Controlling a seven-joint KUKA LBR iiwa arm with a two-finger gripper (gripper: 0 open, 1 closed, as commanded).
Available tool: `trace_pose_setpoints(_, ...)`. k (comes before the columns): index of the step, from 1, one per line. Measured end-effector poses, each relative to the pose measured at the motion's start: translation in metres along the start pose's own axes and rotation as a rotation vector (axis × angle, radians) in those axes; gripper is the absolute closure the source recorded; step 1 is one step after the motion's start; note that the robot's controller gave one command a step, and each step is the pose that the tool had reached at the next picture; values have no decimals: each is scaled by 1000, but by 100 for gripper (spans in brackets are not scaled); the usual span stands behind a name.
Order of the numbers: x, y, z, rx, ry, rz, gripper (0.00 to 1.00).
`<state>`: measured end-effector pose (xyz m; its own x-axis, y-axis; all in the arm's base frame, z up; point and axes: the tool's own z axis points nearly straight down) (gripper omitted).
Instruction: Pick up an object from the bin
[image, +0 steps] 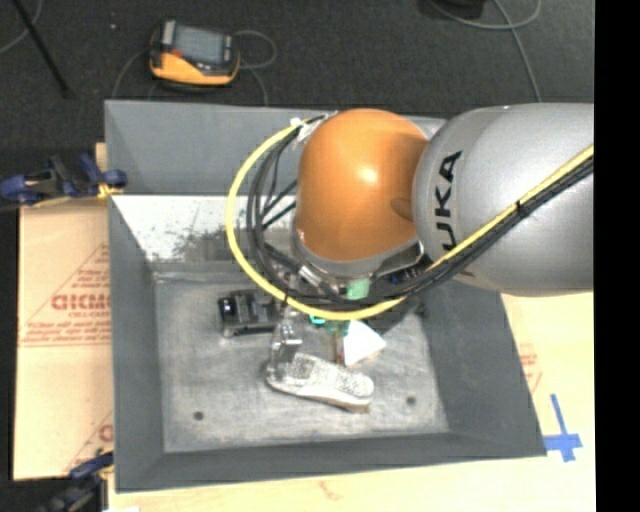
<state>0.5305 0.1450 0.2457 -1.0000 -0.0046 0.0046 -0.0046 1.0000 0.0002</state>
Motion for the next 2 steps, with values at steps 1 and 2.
trace_pose_setpoints(1, -2, -1, -4, -1, -8, 4, 0)
trace_pose_setpoints(2, -19, -20, 33, -3, -18, -10, 0)
